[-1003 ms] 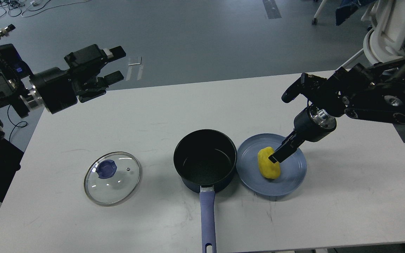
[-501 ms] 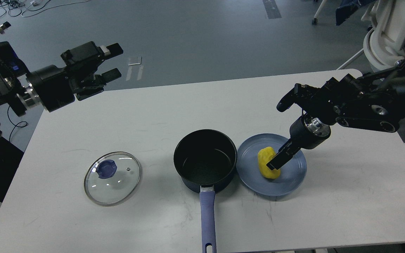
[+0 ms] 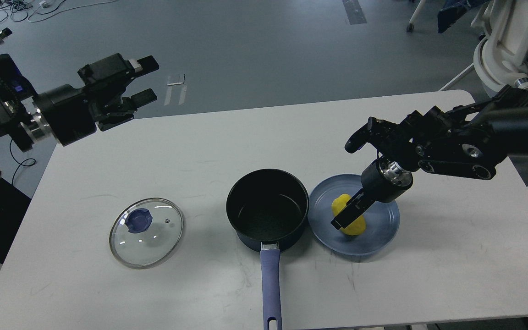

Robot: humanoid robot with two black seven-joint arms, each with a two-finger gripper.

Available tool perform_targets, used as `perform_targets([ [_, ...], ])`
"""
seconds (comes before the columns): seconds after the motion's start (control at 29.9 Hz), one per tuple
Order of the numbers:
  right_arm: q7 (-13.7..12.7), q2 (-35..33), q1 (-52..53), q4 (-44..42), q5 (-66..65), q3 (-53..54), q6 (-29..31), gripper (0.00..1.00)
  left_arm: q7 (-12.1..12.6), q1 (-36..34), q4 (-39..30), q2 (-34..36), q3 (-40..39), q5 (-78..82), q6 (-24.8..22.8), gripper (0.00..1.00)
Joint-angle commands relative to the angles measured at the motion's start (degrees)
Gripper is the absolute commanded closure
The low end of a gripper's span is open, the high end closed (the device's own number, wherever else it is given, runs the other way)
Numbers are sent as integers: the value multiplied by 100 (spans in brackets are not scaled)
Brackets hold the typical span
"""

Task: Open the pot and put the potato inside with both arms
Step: 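Lower the right gripper onto the yellow potato and grasp it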

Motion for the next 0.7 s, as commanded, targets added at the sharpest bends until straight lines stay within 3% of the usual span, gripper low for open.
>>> perform_targets([
  [0.0, 0, 94, -21, -119, 0, -7, 0, 1, 1, 0, 3, 0, 7, -1, 0, 2],
  [0.3, 0, 252, -91, -198, 0, -16, 0, 9, 1, 8, 12, 0, -2, -1, 0, 2],
  [0.47, 0, 252, -82, -198, -8, -24, 0, 36, -7, 8, 12, 0, -2, -1, 0, 2],
  [0.53, 0, 252, -82, -198, -8, -120, 0, 69, 1, 8, 12, -8, -2, -1, 0, 2],
  [0.6, 0, 252, -73, -198, -8, -182, 0, 77, 1, 8, 12, -8, -2, -9, 0, 2],
  [0.67, 0, 234, -73, -189, -8, -200, 0, 78, 1, 8, 12, -8, -2, -1, 0, 2],
])
